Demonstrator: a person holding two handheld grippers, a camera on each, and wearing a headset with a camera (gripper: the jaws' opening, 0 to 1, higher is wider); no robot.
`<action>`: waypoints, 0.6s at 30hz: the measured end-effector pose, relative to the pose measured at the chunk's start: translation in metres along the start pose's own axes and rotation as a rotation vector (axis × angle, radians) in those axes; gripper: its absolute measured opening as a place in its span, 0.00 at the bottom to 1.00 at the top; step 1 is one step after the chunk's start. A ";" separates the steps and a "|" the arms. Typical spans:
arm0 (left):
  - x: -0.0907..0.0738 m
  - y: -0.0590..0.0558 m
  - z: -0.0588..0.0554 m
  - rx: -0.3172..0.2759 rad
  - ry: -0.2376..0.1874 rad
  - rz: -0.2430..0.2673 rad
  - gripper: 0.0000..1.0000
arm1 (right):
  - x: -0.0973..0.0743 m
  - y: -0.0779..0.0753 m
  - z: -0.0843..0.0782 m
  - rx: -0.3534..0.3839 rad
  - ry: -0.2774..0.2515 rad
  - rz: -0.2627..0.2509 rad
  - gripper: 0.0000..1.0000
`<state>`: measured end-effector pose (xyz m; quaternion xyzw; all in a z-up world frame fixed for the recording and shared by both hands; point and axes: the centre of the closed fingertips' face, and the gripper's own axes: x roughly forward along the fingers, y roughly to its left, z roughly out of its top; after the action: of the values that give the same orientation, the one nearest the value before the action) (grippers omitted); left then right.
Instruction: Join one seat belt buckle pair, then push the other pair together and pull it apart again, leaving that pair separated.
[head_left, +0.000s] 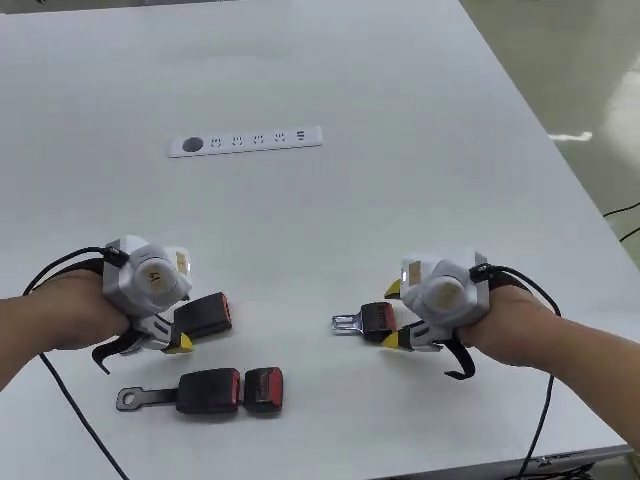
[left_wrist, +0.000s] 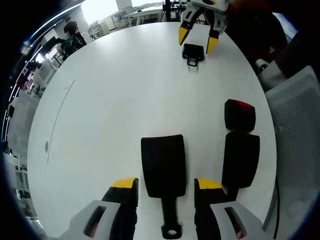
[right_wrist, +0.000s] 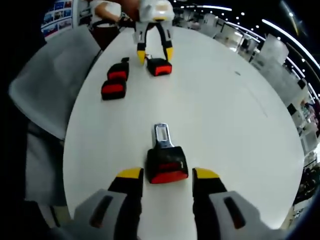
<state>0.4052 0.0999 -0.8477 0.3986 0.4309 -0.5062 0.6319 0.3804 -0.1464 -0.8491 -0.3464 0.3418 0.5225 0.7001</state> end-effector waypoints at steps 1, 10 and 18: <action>0.001 -0.002 0.000 0.004 0.001 -0.012 0.44 | 0.003 0.001 0.001 0.000 0.003 0.015 0.38; 0.004 -0.001 0.002 0.090 0.014 -0.019 0.34 | 0.013 -0.004 0.004 -0.013 0.018 0.024 0.34; 0.007 0.000 -0.001 0.108 0.032 -0.030 0.32 | 0.014 -0.006 0.004 0.005 0.009 0.024 0.33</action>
<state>0.4061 0.0984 -0.8550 0.4337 0.4189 -0.5317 0.5947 0.3900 -0.1373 -0.8581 -0.3430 0.3505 0.5284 0.6930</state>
